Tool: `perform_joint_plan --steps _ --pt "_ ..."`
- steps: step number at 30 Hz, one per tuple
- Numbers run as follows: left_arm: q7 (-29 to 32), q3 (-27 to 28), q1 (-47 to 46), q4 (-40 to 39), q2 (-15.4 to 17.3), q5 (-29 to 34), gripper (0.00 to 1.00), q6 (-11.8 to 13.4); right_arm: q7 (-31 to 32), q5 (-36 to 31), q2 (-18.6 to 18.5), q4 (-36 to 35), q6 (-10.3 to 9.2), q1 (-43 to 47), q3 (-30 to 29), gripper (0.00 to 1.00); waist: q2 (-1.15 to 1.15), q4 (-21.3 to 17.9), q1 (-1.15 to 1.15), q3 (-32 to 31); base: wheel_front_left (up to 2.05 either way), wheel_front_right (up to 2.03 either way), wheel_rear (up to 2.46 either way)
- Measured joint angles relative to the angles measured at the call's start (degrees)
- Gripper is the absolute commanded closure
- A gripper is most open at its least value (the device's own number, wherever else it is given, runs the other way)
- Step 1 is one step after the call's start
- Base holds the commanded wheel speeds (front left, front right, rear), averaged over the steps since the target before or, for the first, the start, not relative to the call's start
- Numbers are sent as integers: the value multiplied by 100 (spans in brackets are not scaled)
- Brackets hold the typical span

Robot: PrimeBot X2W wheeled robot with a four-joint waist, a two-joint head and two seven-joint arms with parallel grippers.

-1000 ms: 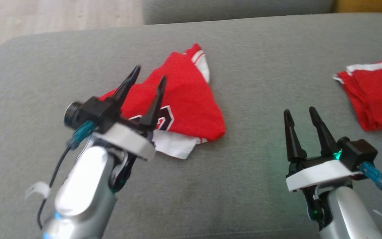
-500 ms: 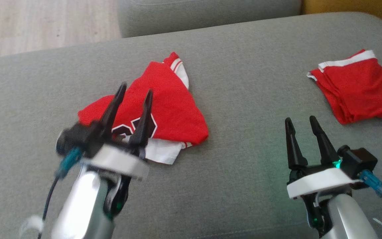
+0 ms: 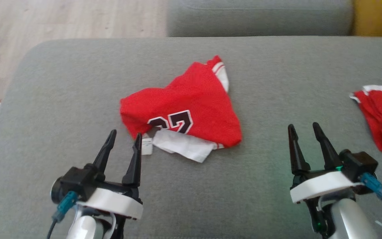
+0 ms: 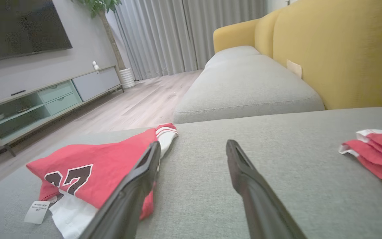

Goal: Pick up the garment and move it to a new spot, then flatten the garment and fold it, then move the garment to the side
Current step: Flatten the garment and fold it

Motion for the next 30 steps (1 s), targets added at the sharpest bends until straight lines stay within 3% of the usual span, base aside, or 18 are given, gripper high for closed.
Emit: perform_joint_plan --steps 5,12,20,30 --pt "0 -213 -15 14 -3 -24 0 -42 348 -207 0 89 0 -243 107 0 0 386 0 65 0 0 0" --pt "0 -611 -184 54 -16 -274 0 12 993 -314 -115 840 0 -1753 266 0 0 911 0 362 0 0 0" --pt "0 -1147 -521 53 -21 -578 0 86 1574 -35 -827 2325 0 -3225 667 0 0 1608 0 806 0 0 0" --pt "0 -1543 -680 47 -35 -918 0 211 1859 240 -1589 3705 0 -4418 1756 0 0 2336 0 1303 0 0 0"
